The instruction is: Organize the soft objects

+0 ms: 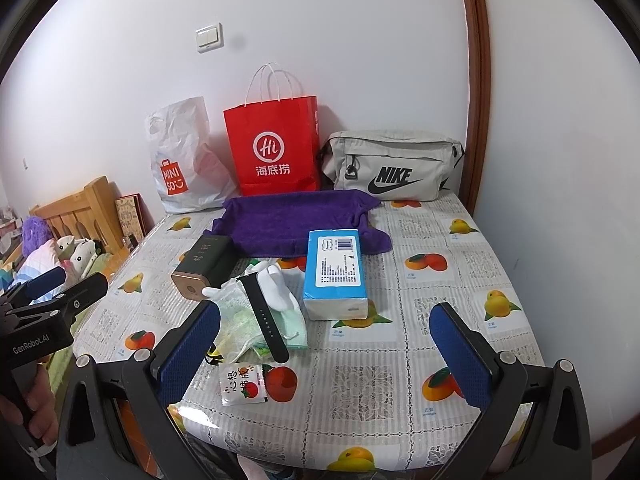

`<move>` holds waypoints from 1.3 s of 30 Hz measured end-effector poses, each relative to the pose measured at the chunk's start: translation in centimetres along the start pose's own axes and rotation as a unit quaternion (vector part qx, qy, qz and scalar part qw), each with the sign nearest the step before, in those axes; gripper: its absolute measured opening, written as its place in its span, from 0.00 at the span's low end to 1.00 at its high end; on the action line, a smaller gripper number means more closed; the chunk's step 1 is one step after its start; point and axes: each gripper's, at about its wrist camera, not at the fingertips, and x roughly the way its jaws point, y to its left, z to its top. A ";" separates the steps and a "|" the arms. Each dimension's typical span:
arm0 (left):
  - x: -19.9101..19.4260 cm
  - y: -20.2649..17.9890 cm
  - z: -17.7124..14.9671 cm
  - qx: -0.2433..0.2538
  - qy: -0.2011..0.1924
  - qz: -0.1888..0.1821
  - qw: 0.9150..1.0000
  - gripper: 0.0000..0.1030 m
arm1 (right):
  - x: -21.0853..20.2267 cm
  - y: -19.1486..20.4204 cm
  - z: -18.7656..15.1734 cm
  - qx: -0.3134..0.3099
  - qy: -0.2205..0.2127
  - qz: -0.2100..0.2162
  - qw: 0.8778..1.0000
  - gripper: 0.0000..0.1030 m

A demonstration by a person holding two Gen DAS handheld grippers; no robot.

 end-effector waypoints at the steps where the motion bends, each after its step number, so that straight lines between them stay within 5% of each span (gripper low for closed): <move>1: -0.1 0.0 0.1 0.000 0.000 0.000 1.000 1.00 | 0.0 0.0 0.0 0.001 0.000 0.001 1.000 1.00; 24: -0.3 -0.2 0.4 -0.002 0.001 0.001 1.000 1.00 | -0.1 -0.1 0.1 0.009 -0.015 0.016 1.000 1.00; 35: 4.2 1.6 -1.1 -0.013 0.034 0.016 0.999 1.00 | 3.5 0.6 -1.2 -0.017 0.006 0.055 0.998 1.00; 39: 6.0 2.0 -2.1 -0.012 0.048 0.022 0.999 1.00 | 6.0 1.6 -2.1 -0.037 0.021 0.085 0.995 0.91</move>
